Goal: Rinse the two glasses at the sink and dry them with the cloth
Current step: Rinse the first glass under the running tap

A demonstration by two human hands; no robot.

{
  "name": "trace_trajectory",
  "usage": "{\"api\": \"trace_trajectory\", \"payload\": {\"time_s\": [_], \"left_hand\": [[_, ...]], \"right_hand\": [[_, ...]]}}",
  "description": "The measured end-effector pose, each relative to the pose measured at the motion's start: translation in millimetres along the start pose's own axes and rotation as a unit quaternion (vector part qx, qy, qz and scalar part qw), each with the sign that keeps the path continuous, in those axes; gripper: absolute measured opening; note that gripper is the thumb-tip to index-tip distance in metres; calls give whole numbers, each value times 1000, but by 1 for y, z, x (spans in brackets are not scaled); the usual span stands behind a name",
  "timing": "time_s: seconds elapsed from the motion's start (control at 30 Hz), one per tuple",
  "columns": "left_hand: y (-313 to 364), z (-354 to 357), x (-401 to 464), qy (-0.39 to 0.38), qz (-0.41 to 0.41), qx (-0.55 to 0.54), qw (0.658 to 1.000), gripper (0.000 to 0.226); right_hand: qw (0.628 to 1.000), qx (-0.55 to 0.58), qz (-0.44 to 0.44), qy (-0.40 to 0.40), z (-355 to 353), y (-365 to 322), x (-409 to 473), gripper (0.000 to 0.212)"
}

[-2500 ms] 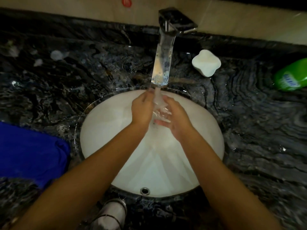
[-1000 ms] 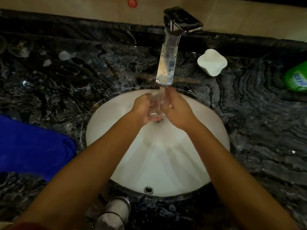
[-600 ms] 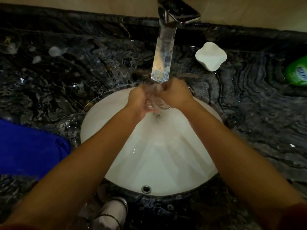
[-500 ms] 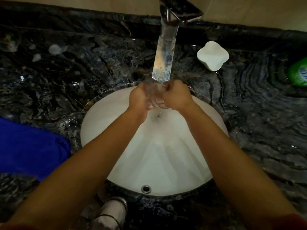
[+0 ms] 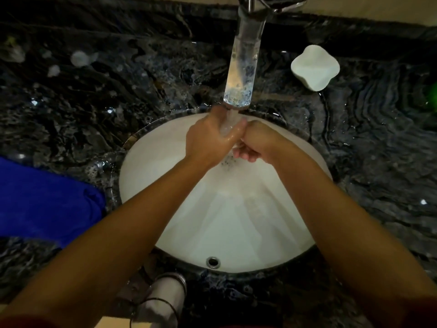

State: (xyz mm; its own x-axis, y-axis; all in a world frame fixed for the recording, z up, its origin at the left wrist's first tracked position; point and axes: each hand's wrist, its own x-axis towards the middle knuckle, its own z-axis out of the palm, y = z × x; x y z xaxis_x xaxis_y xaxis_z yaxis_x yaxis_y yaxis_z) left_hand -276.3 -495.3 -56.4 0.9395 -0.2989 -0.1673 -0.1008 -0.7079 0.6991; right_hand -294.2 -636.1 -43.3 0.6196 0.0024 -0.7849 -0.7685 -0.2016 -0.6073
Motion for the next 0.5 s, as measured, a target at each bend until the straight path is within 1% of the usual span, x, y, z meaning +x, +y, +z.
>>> {"api": "trace_trajectory", "payload": {"time_s": [0.03,0.07,0.13,0.17,0.2,0.23,0.27,0.3,0.33,0.4,0.43,0.47,0.5], "left_hand": [[5,1,2,-10,-6,-3,1000,74],[6,1,3,-28,-18,-27,999,73],[5,3,7,-104,-57,-87,989,65],[4,2,12,-151,-88,-106,979,64],[1,1,16,-192,-124,-130,965,67],[-1,-2,18,-227,-153,-172,946,71],[-4,-1,20,-258,-173,-223,924,73],[-5,1,20,-271,-185,-271,905,73],[-6,2,18,-266,-197,-301,894,67],[-4,10,14,-230,-225,-335,885,56],[-5,14,13,-206,-238,-333,889,57],[-7,16,13,-181,-255,-326,892,60],[-4,17,10,-156,-273,-323,893,64]], "right_hand": [[996,-82,-20,17,-1,-1,1,21],[984,-174,-42,28,-2,-3,5,19],[936,-335,-89,58,0,-2,16,12],[918,-370,-119,76,3,1,22,13],[917,-361,-144,84,7,3,26,21],[928,-322,-165,86,12,5,30,26],[945,-273,-164,79,14,6,27,29],[957,-233,-156,70,15,9,25,31],[965,-208,-147,56,15,9,24,31],[981,-135,-136,36,12,14,21,37],[986,-92,-132,49,13,13,25,38],[988,-44,-122,78,14,9,26,31],[988,-2,-102,120,14,7,26,20]]}}
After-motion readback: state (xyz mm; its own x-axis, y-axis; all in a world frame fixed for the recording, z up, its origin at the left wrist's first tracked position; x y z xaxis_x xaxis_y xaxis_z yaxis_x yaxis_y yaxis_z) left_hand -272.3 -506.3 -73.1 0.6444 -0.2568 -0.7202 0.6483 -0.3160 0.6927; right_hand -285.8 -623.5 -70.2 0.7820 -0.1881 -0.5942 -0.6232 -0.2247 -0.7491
